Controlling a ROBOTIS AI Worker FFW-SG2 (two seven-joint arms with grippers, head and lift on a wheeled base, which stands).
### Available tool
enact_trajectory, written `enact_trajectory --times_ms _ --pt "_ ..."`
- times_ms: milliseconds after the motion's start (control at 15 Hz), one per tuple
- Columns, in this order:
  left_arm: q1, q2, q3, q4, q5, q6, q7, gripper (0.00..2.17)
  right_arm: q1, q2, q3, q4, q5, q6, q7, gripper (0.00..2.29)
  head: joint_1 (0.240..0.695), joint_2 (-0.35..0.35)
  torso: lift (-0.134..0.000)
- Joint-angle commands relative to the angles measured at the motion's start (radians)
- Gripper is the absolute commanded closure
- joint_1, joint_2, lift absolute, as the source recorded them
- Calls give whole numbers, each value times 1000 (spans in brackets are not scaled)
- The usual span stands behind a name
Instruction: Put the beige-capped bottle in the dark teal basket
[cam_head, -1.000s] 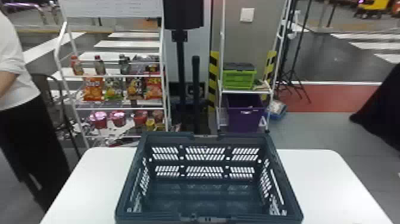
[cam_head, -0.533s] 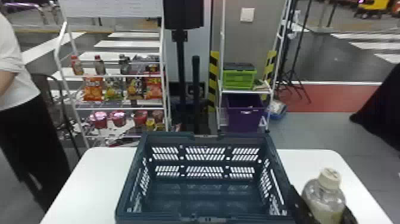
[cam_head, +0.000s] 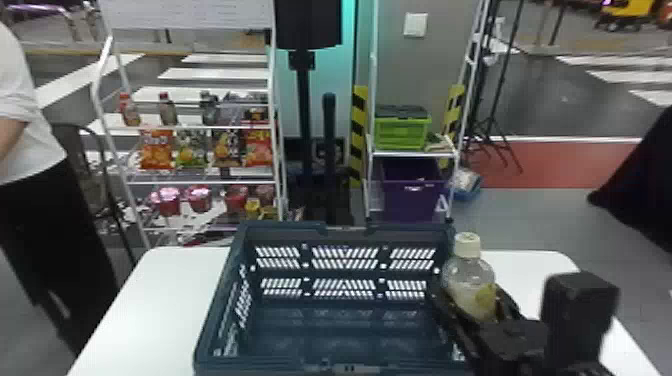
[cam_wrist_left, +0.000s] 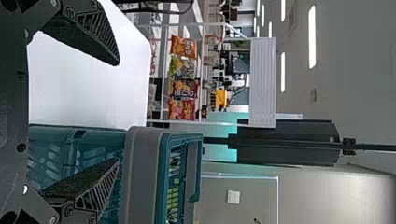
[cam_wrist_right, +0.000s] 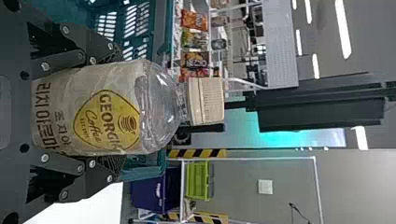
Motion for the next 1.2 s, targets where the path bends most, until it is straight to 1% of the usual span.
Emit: enact_trajectory --times_ms 0,200,267,400,600,667,733,1000,1133 --pt "-4 -1 2 5 4 3 0 154 -133 1 47 13 0 222 -18 2138 499 0 0" --pt "-9 -1 2 14 9 -1 -2 154 -288 8 112 41 -5 485 -44 2135 499 0 0" --pt "-9 -1 0 16 10 -1 -2 154 -337 18 127 61 -8 556 -50 2135 499 0 0" --pt "-10 0 2 19 15 -4 -5 154 -409 39 155 114 -8 645 -60 2135 499 0 0" --pt "-12 0 3 28 21 -13 -11 154 -481 67 181 199 -6 716 -69 2135 499 0 0" --pt "-12 0 3 30 21 -16 -14 157 -502 82 184 234 -8 725 -69 2135 499 0 0" --pt "-13 0 5 33 24 -16 -15 154 -525 88 193 271 -9 743 -69 2135 499 0 0" --pt "-13 2 6 36 26 -22 -15 154 -602 91 216 393 -12 783 -69 2135 499 0 0" --pt "-12 0 14 36 27 -22 -17 154 -648 91 228 452 -15 841 -69 2135 499 0 0"
